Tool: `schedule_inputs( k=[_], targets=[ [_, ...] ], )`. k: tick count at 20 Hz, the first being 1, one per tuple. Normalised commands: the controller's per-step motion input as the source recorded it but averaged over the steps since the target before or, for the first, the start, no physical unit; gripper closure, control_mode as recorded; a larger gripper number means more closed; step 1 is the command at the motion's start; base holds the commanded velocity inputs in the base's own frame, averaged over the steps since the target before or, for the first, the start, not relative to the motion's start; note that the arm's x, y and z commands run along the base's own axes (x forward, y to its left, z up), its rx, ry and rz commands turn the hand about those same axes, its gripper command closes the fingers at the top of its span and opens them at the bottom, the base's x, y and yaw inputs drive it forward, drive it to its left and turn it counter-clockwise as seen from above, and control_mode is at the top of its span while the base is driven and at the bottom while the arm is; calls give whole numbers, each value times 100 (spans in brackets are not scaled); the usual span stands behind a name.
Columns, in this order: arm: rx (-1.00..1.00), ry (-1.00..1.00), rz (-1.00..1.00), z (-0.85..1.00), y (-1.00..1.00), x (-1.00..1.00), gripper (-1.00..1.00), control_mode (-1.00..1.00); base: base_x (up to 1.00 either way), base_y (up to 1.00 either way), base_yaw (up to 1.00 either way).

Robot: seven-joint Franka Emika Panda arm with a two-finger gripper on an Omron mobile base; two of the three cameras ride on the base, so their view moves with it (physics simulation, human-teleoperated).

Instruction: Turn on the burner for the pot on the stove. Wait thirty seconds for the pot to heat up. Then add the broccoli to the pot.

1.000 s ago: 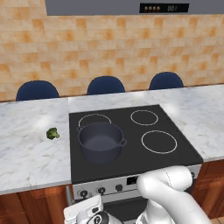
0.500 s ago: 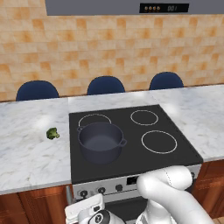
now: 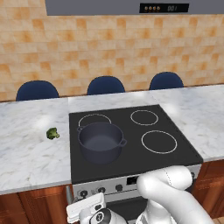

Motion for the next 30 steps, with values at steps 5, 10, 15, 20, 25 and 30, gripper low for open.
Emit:
schedule_inputs(
  k=[5,10,15,20,25,30],
  targets=[
    [0,0,0,0,0,0,-100,-100,0,0,0],
    [0,0,0,0,0,2,-100,-100,0,0,0],
    [0,0,0,0,0,4,-100,-100,0,0,0],
    [0,0,0,0,0,1,-100,-100,0,0,0],
    [0,0,0,0,0,0,100,-100,0,0,0],
    [0,0,0,0,0,0,100,-100,0,0,0]
  ],
)
